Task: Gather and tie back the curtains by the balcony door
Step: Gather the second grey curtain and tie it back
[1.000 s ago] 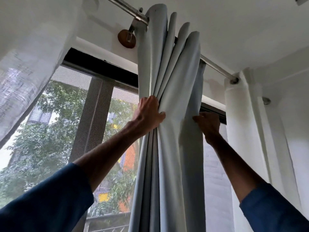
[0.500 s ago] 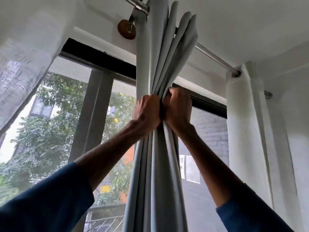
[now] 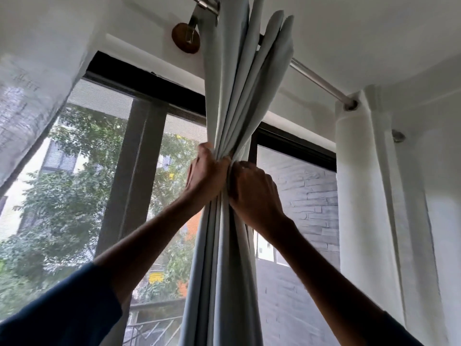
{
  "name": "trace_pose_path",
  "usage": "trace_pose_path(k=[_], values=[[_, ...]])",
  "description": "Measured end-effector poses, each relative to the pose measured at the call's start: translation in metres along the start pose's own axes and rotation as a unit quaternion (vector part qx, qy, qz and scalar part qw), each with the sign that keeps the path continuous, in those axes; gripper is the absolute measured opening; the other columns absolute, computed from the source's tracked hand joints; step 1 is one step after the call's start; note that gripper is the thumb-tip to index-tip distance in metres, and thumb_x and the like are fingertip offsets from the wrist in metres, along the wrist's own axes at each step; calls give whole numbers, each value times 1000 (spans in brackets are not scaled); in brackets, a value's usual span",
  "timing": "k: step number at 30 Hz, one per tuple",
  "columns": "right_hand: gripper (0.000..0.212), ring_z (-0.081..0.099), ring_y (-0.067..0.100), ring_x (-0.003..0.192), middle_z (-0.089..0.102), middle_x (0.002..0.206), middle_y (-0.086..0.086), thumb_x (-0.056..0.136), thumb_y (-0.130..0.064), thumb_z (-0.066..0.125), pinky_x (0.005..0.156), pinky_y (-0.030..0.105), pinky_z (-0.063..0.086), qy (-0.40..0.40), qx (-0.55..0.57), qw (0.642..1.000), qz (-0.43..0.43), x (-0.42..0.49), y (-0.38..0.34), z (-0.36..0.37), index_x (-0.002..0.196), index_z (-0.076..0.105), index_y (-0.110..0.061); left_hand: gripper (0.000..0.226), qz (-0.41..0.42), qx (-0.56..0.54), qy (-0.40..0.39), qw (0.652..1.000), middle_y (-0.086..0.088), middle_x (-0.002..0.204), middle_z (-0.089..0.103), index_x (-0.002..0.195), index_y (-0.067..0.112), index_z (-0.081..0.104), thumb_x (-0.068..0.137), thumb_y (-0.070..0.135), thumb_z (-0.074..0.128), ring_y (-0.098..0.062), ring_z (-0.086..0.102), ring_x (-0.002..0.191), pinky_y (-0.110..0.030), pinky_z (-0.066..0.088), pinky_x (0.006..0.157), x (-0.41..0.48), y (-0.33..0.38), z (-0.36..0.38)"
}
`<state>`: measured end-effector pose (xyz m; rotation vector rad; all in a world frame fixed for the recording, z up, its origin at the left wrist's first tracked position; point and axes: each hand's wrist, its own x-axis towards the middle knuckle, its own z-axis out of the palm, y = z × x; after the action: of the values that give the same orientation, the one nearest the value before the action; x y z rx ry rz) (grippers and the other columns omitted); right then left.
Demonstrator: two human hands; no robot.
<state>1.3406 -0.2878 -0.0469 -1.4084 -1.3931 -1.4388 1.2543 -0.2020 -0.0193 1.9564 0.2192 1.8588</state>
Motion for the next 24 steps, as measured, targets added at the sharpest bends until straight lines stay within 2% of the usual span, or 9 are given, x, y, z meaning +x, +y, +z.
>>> trace_pose_path(k=[4, 6, 9, 11, 13, 17, 19, 22, 24], values=[[24, 59, 8, 63, 65, 88, -5, 100, -22, 53, 56, 20, 47, 26, 54, 998, -7, -11, 10, 3, 80, 65, -14, 50, -15, 15, -19, 1000, 3, 60, 51, 62, 18, 52, 91, 58, 58, -16, 48, 56, -25, 35, 53, 5, 9, 7], [26, 55, 6, 58, 68, 83, -2, 99, -18, 55, 54, 18, 37, 29, 97, 995, 7, -14, 13, -1, 74, 63, -14, 52, -46, 36, -33, 998, 0, 77, 64, 71, 16, 61, 71, 67, 71, -19, 59, 75, -31, 49, 72, 15, 11, 12], [18, 53, 2, 51, 74, 83, 3, 98, -17, 57, 56, 25, 40, -1, 182, 983, 39, -16, 22, -9, 87, 72, -15, 37, -85, 28, -51, 995, -4, 98, 65, 85, 17, 62, 70, 48, 77, -27, 59, 98, -40, 51, 90, 22, 20, 16], [23, 68, -5, 72, 78, 103, 1, 94, -14, 62, 69, 23, 55, -31, 276, 958, 67, -16, 35, -15, 111, 77, -21, 28, -89, 21, -67, 993, -5, 99, 59, 77, 19, 52, 79, 37, 73, -26, 56, 100, -39, 50, 93, 23, 24, 18], [28, 74, 11, 100, 76, 115, 2, 89, -4, 70, 87, 34, 60, -39, 367, 923, 108, -14, 50, -17, 115, 75, -16, 30, -95, 10, -82, 992, -5, 93, 52, 78, 18, 45, 84, 34, 70, -25, 52, 97, -36, 49, 89, 23, 26, 20], [26, 76, 26, 96, 77, 107, 10, 86, -1, 75, 85, 42, 62, 17, 476, 860, 183, -10, 77, -14, 111, 74, 3, 27, -84, -15, -101, 991, -4, 78, 51, 85, 12, 52, 81, 27, 73, -27, 54, 84, -31, 47, 67, 26, 20, 19], [36, 75, 22, 101, 77, 109, 10, 85, -10, 78, 92, 42, 60, 16, 487, 844, 222, -5, 92, -7, 118, 71, 0, 27, -85, -32, -108, 990, -6, 84, 57, 87, 12, 51, 82, 23, 75, -27, 60, 84, -35, 53, 73, 26, 21, 17], [55, 67, 16, 117, 71, 125, 7, 86, -31, 76, 108, 44, 47, -102, 547, 784, 276, 5, 101, 6, 133, 62, -6, 44, -98, -77, -149, 981, -11, 100, 67, 107, 5, 59, 78, 28, 81, -25, 67, 90, -34, 59, 81, 28, 22, 11], [43, 64, 17, 122, 68, 132, 7, 96, -29, 61, 108, 38, 47, -173, 617, 716, 276, 9, 100, 12, 134, 62, -9, 71, -122, -91, -160, 975, -13, 107, 70, 120, 5, 58, 64, 38, 85, -27, 70, 93, -41, 60, 85, 28, 22, 5]])
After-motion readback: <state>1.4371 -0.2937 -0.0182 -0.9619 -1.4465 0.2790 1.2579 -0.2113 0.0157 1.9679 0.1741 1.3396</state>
